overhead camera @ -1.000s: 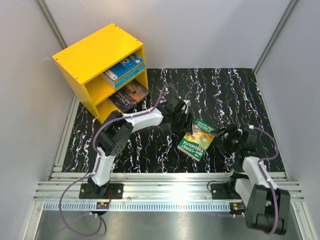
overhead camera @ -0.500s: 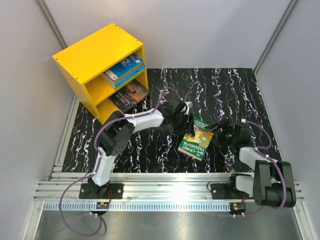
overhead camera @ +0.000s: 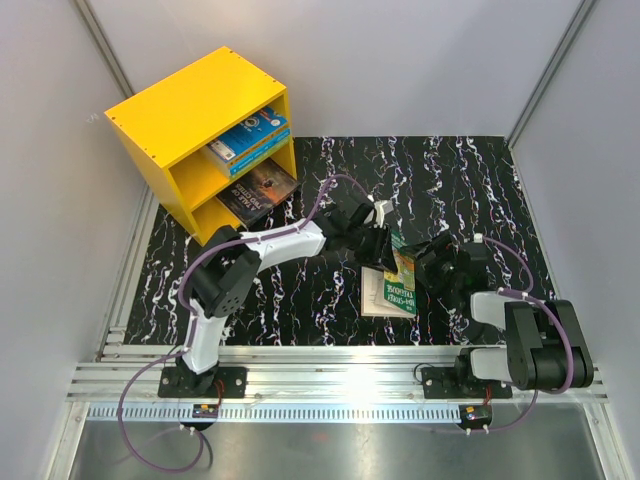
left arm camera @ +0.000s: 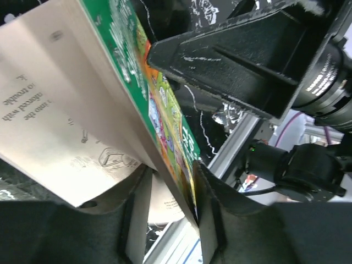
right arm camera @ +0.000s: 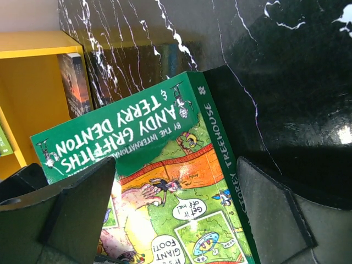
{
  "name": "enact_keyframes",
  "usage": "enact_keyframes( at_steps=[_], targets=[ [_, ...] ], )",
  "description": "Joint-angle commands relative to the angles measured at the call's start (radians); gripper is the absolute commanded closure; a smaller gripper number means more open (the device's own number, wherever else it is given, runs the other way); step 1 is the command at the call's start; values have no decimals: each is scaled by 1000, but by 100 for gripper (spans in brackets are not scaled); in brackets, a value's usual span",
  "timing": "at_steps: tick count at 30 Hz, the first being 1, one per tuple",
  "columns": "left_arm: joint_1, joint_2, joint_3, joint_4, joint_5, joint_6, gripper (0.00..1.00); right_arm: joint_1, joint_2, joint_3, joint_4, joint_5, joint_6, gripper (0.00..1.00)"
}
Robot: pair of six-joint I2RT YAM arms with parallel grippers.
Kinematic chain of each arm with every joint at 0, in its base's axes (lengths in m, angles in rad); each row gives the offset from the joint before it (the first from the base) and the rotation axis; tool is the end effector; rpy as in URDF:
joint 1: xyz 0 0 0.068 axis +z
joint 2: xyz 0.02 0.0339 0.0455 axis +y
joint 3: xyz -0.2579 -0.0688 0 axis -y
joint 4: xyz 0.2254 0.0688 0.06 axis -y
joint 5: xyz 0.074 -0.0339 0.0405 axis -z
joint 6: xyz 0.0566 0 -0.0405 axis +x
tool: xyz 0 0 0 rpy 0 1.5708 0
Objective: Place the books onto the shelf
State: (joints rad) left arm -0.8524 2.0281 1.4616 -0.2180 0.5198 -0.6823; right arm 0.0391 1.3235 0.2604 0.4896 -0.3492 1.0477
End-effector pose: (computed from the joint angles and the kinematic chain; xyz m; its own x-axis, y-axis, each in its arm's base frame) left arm 0.2707 -0.3523 0.1876 -0.9188 0.2195 -0.3280 0.3935 0.5733 -0.7186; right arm 0.2248 0.0282 0.1267 -0.5514 0.7930 -0.2588 0.3078 0.4818 0.8204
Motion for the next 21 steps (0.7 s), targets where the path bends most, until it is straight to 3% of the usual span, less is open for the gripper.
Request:
enact_keyframes(
  at_steps=[1,4,5,12,16,21],
  targets=[
    [-7,-31,52,89,62,-31,65,30,54,-53,-128,19,-2,0],
    [-8,-16,59,66,26,-25,94,30,68,-59,-114,16,2,1],
    [-7,-14,54,49,10,-22,100,30,68,-62,-103,13,3,1],
    [15,-98,-10,86,17,4,100,30,46,-85,-68,1,6,0],
    [39,-143,26,24,3,47,100,30,59,-87,-43,-16,15,0],
    [64,-152,22,40,34,38,100,33,120,-118,119,-85,55,0]
  ],
)
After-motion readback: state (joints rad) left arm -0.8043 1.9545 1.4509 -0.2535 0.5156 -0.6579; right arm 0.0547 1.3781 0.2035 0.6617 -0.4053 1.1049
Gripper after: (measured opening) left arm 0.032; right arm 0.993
